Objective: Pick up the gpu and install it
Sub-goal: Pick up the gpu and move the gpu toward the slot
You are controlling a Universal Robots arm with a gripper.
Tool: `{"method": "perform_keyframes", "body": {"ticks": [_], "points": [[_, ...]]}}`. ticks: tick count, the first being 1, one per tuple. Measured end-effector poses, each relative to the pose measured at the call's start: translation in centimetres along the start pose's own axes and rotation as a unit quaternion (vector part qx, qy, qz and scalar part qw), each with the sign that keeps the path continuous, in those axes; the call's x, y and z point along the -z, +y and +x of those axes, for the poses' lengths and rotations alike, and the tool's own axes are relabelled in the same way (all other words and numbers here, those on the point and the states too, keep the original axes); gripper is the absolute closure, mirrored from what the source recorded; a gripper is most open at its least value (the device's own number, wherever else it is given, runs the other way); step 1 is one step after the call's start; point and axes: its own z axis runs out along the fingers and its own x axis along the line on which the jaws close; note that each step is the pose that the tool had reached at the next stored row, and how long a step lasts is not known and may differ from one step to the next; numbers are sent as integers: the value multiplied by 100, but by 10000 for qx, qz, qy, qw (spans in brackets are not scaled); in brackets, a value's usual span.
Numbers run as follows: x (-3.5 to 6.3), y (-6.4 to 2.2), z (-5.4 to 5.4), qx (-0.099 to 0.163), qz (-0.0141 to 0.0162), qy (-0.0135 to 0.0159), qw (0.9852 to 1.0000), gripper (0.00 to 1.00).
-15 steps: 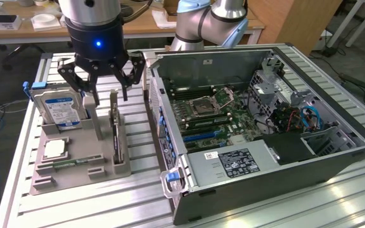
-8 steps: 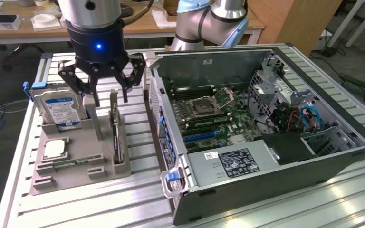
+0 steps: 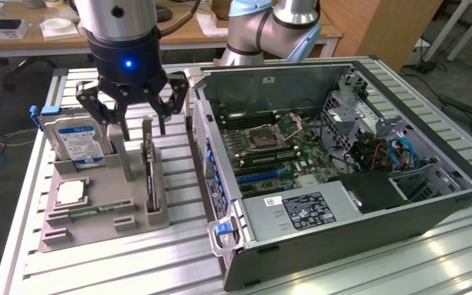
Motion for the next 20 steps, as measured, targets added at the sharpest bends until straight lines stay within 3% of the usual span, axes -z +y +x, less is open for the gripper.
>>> {"method": "perform_keyframes", "body": {"ticks": [13,20], "points": [[-47,-18,1,-9,0,-2,10000,41],[-117,-26,3,-288,6,-22,9996,41]]}}
